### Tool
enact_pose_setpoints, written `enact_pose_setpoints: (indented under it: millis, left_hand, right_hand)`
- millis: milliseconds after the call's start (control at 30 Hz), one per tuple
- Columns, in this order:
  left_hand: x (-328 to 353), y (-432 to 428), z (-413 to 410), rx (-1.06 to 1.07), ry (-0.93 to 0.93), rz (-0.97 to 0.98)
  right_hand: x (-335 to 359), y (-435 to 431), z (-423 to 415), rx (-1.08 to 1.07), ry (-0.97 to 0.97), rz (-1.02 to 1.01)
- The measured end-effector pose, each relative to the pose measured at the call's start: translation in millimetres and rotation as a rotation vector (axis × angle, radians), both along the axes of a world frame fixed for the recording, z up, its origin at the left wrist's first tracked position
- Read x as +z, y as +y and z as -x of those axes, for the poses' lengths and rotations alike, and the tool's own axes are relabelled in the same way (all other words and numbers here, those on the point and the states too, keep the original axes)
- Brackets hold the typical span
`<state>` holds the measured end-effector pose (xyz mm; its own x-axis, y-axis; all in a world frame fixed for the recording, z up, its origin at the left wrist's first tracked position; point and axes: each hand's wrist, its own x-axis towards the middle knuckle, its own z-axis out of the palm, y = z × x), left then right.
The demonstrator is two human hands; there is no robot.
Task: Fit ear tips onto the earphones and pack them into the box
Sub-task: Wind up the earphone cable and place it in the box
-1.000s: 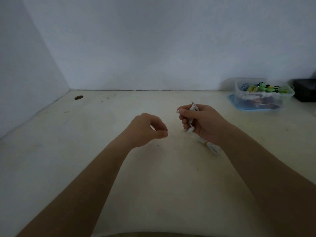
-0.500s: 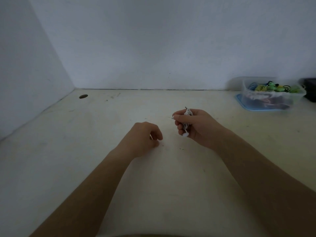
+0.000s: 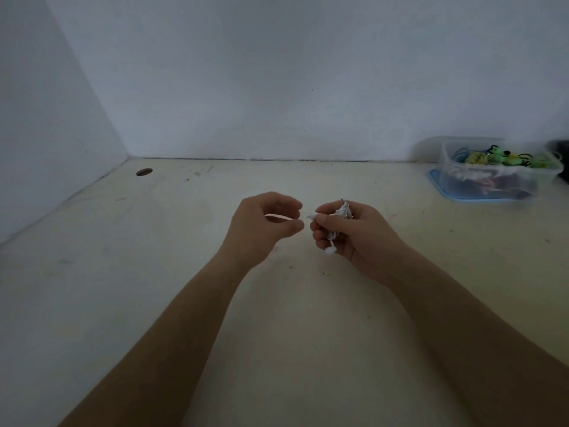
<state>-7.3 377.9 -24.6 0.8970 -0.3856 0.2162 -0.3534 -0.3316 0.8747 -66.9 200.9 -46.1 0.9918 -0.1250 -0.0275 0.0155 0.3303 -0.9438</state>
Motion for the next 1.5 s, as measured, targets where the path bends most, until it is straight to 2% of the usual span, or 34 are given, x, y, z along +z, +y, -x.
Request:
enact_pose_setpoints:
  millis: [67,267,633,933,1167,1500]
  left_hand:
    - [-5,-7,1,-0.003,0.039,0.104]
    - [-15,-17,3,-0.011,0.051,0.226]
    - [-15,-17,6,-0.076,0.137,0.364]
    - [-18,-20,5,-0.121,0.295,0.476]
    - [-17,-21,6,-0.193,0.459,0.665]
    - [-14,-22,10,-0.198,0.456,0.653]
  right_hand:
    - [0,-1,2,-0.018,-0.014,-0.013]
    - [0,-1,6,-0.090,-0.032,0.047]
    - [-1,1,6,-0.161,-0.065,-0.026]
    - [1,0,11,-0.145,-0.081,0.008]
    - [3,0,12,-0.132,-0.101,0.011]
    - [3,0,12,-0.146,-0.127,0.070]
